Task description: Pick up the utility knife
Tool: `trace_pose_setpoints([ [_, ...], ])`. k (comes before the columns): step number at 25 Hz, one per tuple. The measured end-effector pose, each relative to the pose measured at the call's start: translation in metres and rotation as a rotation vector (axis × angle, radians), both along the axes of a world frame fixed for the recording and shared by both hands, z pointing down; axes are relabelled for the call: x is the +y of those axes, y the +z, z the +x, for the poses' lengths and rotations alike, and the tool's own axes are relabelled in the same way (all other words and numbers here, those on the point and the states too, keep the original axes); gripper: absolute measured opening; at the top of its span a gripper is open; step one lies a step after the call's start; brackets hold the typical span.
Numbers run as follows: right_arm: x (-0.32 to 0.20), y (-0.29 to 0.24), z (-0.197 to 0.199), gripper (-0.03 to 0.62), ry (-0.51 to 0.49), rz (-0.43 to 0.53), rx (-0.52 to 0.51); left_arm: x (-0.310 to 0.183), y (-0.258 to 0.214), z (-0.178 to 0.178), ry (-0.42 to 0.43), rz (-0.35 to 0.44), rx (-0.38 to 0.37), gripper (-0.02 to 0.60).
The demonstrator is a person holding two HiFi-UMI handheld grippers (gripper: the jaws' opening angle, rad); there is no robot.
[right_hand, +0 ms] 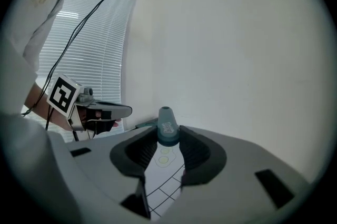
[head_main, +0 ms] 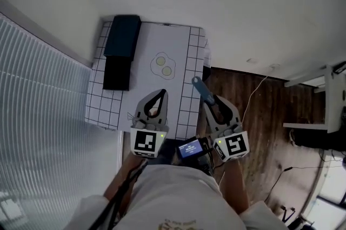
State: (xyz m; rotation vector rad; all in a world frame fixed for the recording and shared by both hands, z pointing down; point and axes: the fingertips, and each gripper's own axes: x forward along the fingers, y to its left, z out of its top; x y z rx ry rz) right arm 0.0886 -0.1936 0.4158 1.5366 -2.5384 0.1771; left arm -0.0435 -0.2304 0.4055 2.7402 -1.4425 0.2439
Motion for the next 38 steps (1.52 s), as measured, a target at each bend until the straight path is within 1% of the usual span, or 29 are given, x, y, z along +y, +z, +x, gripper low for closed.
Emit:
trace_pose_setpoints([
  [8,0.007,-0.037,0.011,0.133,0.041,0.064,-0.018,0.002,-0.029,-0.003,-0.018,0.041,0.032,0.003],
  [12,0.01,-0.049,0.013,0.133,0.039,0.086,-0.026,-0.003,-0.049,0.002,-0.025,0.075,0.065,0.003],
  [14,0.011,-0.052,0.012,0.133,0.036,0.093,-0.031,-0.004,-0.055,0.005,-0.023,0.093,0.068,0.003],
  [20,0.011,-0.059,0.015,0.133,0.048,0.108,-0.07,-0.006,-0.06,0.007,-0.023,0.101,0.063,0.003],
  [25,0.009,-0.062,0.016,0.133,0.043,0.118,-0.07,-0.008,-0.063,0.009,-0.021,0.116,0.061,0.003],
  [31,0.009,-0.061,0.018,0.133,0.044,0.116,-0.071,-0.008,-0.063,0.011,-0.022,0.1,0.065,0.003],
  [38,0.013,-0.059,0.022,0.133,0.051,0.111,-0.069,-0.006,-0.062,0.012,-0.016,0.113,0.053,0.003],
])
